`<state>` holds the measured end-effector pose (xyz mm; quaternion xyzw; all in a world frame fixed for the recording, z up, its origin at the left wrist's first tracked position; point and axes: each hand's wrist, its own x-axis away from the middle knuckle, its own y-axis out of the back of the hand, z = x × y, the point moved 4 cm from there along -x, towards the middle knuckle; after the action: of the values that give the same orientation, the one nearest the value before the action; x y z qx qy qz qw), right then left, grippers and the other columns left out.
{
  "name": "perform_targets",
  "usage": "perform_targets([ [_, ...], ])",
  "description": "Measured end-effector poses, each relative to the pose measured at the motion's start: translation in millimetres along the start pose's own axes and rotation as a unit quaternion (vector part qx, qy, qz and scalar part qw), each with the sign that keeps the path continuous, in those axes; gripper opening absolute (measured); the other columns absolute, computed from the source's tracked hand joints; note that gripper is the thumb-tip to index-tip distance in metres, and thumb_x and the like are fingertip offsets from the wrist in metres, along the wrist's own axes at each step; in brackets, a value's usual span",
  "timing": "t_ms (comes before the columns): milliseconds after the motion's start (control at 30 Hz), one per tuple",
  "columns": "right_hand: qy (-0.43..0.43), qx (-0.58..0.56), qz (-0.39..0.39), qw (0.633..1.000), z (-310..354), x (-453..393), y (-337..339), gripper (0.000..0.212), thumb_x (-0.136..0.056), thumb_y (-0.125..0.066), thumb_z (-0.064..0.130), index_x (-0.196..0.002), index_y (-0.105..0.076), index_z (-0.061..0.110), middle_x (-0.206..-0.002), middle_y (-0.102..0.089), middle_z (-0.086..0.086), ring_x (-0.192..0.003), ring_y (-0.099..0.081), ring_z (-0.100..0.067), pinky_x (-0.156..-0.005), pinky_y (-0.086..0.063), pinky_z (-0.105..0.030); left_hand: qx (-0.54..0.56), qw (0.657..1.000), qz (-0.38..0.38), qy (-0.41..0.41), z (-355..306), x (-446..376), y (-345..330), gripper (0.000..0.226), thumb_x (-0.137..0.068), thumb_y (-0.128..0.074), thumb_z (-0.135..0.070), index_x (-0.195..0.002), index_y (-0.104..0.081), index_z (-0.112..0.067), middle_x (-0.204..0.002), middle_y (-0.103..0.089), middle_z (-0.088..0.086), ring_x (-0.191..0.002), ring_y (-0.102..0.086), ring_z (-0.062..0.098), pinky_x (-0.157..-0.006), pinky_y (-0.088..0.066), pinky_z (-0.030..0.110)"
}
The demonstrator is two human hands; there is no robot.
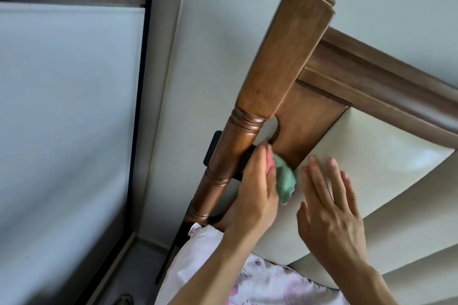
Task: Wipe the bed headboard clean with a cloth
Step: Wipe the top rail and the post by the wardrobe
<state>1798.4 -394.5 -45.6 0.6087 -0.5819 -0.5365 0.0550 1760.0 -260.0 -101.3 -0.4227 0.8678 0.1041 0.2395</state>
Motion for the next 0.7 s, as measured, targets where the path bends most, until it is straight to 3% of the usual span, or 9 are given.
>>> perform_targets([
  [100, -0.039, 0.021, 0.011, 0.999, 9.3, -0.2, -7.1, 0.065, -0.082, -0.051, 0.009, -0.146, -0.043, 0.000, -0.160, -0.032, -0.012, -0.152, -0.015, -0.035, -0.121, -0.021, -0.053, -0.038, 0.993, 0.009, 0.115, 58.7, 42.4, 9.6, 0.045, -0.105, -0.039, -0.021, -0.150, -0.035, -0.020, -0.148, -0.044, -0.009, -0.140, -0.041, 0.007, -0.107, -0.023, 0.002],
  [167, -0.068, -0.004, 0.019, 0.997, 26.3, -2.7, -11.7, 0.061, -0.083, -0.050, 0.010, -0.143, -0.047, -0.002, -0.157, -0.035, -0.017, -0.151, -0.018, -0.037, -0.121, -0.021, -0.052, -0.062, 0.988, 0.003, 0.144, 69.4, 51.5, 14.1, 0.042, -0.105, -0.040, -0.015, -0.147, -0.041, -0.016, -0.138, -0.047, -0.012, -0.135, -0.047, 0.011, -0.102, -0.024, -0.002],
  [233, -0.075, -0.034, 0.017, 0.996, 45.9, -3.1, -17.4, 0.057, -0.085, -0.053, 0.011, -0.140, -0.051, -0.002, -0.155, -0.037, -0.022, -0.147, -0.029, -0.037, -0.119, -0.027, -0.052, -0.066, 0.992, -0.007, 0.109, 47.3, 35.4, 14.8, 0.041, -0.104, -0.040, -0.016, -0.145, -0.043, -0.014, -0.135, -0.053, -0.007, -0.127, -0.049, 0.002, -0.103, -0.031, 0.003],
  [300, -0.073, -0.042, 0.024, 0.996, 56.0, 2.9, -26.1, 0.058, -0.086, -0.057, 0.015, -0.142, -0.049, -0.001, -0.154, -0.038, -0.022, -0.144, -0.035, -0.036, -0.118, -0.029, -0.051, -0.034, 0.999, -0.009, 0.034, 12.3, 11.0, 8.4, 0.045, -0.104, -0.042, -0.021, -0.148, -0.040, -0.013, -0.145, -0.050, -0.001, -0.131, -0.042, -0.009, -0.107, -0.030, 0.005],
  [367, -0.073, -0.050, 0.028, 0.996, 55.8, 10.7, -32.9, 0.066, -0.085, -0.061, 0.017, -0.146, -0.043, 0.001, -0.155, -0.039, -0.019, -0.145, -0.035, -0.034, -0.120, -0.025, -0.050, -0.015, 0.999, -0.025, -0.017, -11.0, -9.1, 3.9, 0.048, -0.104, -0.042, -0.025, -0.151, -0.036, -0.016, -0.152, -0.044, -0.005, -0.138, -0.034, -0.008, -0.112, -0.027, 0.010],
  [467, -0.068, -0.039, 0.039, 0.996, 54.4, 15.6, -40.1, 0.065, -0.082, -0.057, 0.012, -0.145, -0.045, 0.001, -0.156, -0.037, -0.016, -0.146, -0.033, -0.031, -0.121, -0.022, -0.050, 0.015, 0.999, -0.033, -0.020, -2.5, -13.9, 1.3, 0.046, -0.104, -0.042, -0.019, -0.149, -0.039, -0.013, -0.149, -0.045, -0.005, -0.139, -0.038, -0.003, -0.113, -0.031, 0.014],
  [567, -0.074, -0.037, 0.044, 0.996, 56.4, 15.6, -42.5, 0.060, -0.084, -0.053, 0.013, -0.143, -0.049, 0.002, -0.159, -0.031, -0.016, -0.149, -0.027, -0.031, -0.123, -0.017, -0.050, 0.011, 0.998, -0.018, 0.051, 45.8, 19.7, 8.8, 0.043, -0.104, -0.039, -0.020, -0.146, -0.045, -0.011, -0.146, -0.051, -0.001, -0.135, -0.045, 0.003, -0.111, -0.033, 0.014],
  [700, -0.083, -0.020, 0.077, 0.993, 58.6, 19.7, -53.4, 0.081, -0.078, -0.065, 0.014, -0.152, -0.034, 0.006, -0.164, -0.020, -0.013, -0.153, -0.013, -0.028, -0.125, -0.005, -0.046, -0.002, 0.976, 0.026, 0.216, 124.1, 75.3, 20.1, 0.041, -0.104, -0.042, -0.011, -0.145, -0.045, -0.010, -0.145, -0.051, 0.002, -0.137, -0.045, 0.012, -0.111, -0.029, 0.011],
])
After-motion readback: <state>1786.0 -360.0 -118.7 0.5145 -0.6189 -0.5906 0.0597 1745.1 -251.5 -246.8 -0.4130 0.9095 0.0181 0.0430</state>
